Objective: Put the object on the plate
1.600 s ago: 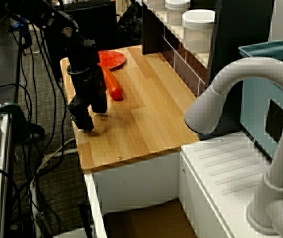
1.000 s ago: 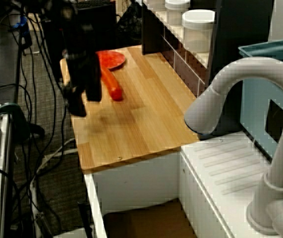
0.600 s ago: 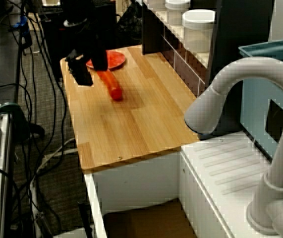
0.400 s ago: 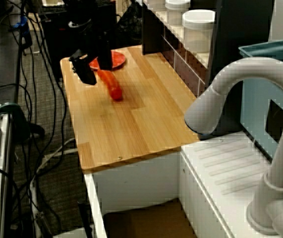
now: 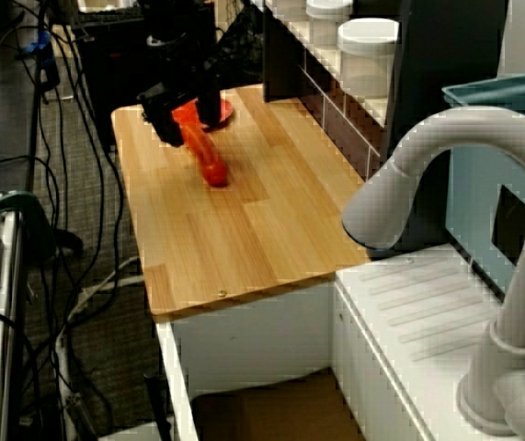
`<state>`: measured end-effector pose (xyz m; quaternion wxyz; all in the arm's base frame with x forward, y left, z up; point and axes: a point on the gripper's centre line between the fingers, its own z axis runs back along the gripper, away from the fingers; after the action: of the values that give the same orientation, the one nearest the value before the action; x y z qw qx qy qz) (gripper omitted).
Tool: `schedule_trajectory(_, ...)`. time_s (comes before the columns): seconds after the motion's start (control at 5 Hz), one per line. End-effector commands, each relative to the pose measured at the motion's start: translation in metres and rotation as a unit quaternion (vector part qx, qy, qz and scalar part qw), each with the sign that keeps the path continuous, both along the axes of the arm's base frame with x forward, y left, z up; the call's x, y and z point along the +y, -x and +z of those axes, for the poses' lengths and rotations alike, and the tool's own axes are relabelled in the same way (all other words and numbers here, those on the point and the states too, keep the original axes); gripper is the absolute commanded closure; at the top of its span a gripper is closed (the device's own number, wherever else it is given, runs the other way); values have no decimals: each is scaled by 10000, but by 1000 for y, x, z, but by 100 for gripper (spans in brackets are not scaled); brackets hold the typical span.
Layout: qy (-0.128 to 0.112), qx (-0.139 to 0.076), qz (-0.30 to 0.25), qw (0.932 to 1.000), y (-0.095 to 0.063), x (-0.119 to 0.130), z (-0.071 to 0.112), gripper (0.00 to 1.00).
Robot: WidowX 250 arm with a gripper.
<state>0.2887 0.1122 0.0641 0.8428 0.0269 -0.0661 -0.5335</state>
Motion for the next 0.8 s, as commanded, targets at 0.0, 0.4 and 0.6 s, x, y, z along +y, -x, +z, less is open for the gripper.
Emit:
schedule_trajectory(0.0,-176,-149,-56,9997,-9,7,13,0)
schedule_trajectory(0.4,-205,27,-46,9998,-8,2,2,0)
schedule_trajectory(0.6,-263,16,54,9996,-18,3,-7,0)
